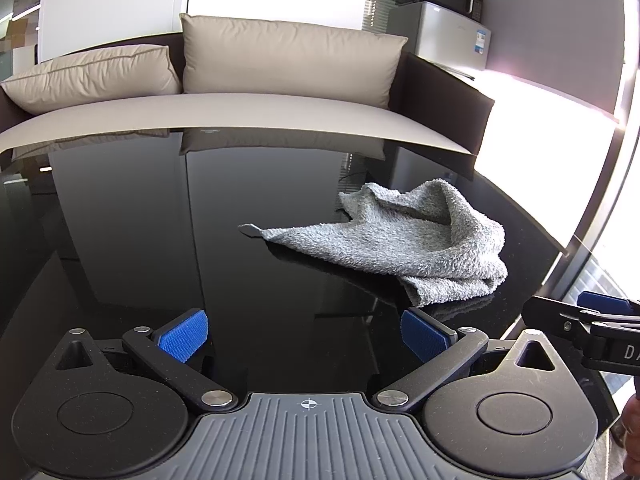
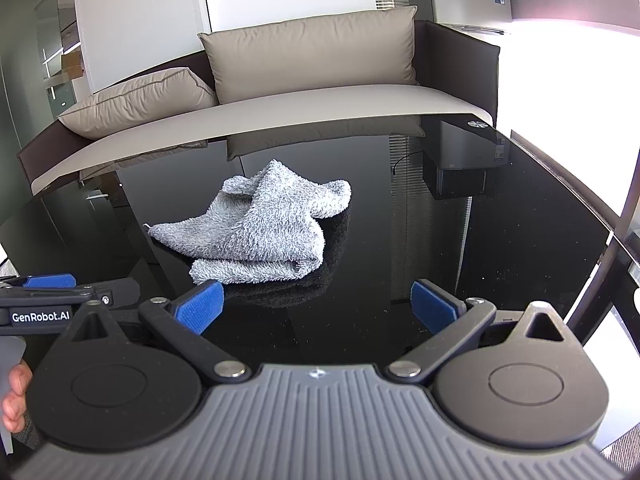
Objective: Fold towel
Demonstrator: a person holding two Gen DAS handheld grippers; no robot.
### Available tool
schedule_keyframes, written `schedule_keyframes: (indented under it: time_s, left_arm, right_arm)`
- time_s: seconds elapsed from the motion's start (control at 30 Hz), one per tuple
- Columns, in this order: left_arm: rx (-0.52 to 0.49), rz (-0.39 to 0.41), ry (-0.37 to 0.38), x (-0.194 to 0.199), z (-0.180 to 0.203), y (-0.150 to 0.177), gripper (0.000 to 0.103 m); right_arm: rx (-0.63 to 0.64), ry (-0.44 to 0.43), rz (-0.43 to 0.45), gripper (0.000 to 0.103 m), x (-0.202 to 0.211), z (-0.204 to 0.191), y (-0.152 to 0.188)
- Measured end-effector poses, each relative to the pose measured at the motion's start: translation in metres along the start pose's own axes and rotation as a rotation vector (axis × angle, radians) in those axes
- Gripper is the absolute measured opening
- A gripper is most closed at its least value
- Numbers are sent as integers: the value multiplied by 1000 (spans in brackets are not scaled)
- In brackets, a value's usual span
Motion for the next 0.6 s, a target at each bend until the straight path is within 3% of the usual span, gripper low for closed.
schedule_keyframes:
  time_s: [0.6]
  left_arm:
    - [-5,1,5,0,0,-2,102]
  right_arm:
    - [4,7,-15,102,-4,-1,2]
Point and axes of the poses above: each gripper's, at about its wrist camera, not at the fingertips, and x roughly against the way its jaws point, z to its right, y to its underside, the point moved 10 cm from there along -x, roughly the way its jaws point, and after that the axes turned 6 degrees about -x, right-handed, at the moved point
